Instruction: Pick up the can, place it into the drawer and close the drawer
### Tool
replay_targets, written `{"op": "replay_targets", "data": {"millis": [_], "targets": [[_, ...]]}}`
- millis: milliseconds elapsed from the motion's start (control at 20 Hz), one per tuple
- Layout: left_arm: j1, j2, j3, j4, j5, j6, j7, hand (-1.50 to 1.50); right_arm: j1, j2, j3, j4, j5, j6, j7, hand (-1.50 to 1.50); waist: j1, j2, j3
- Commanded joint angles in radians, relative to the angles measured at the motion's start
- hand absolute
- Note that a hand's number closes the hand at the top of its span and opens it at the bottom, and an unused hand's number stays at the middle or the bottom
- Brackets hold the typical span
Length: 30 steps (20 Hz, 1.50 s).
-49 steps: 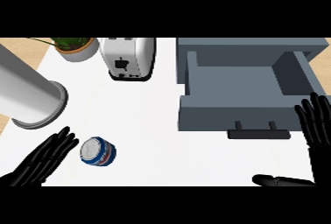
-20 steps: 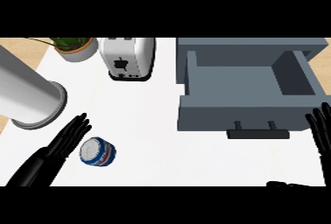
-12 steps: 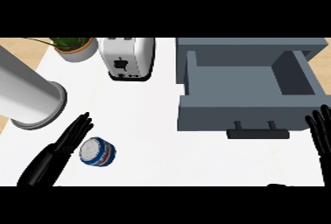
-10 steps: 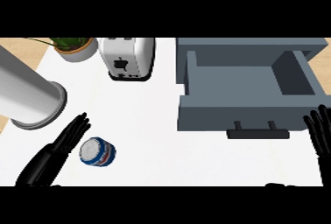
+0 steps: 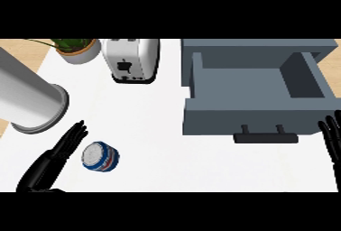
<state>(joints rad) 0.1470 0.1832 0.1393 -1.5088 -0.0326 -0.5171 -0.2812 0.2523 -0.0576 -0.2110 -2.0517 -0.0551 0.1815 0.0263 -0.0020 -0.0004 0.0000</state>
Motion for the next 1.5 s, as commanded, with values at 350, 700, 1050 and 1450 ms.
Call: {"op": "replay_targets", "data": {"millis": [350, 700, 1050, 1450], "targets": [[-0.036, 0.009, 0.01, 0.152, -0.057, -0.006, -0.106, -1.5, -0.045, 0.017, 0.01, -0.024, 0.024, -0.013, 0.066, -1.5, 0.001, 0.0, 0.0], [-0.096, 0.007, 0.016, 0.316, -0.117, 0.051, -0.194, -1.5, -0.033, 0.006, -0.022, -0.03, -0.006, 0.015, 0.045, -1.5, 0.0, 0.0, 0.0], [-0.195, 0.035, 0.043, 0.525, -0.136, 0.067, -0.286, -1.5, 0.076, 0.056, 0.039, -0.085, 0.03, 0.0, -0.011, -1.5, -0.003, 0.0, 0.0], [-0.223, 0.003, 0.011, 0.546, -0.15, 0.096, -0.293, -1.5, 0.032, 0.008, -0.066, -0.09, -0.048, 0.054, 0.051, -1.5, -0.003, 0.0, 0.0]]}}
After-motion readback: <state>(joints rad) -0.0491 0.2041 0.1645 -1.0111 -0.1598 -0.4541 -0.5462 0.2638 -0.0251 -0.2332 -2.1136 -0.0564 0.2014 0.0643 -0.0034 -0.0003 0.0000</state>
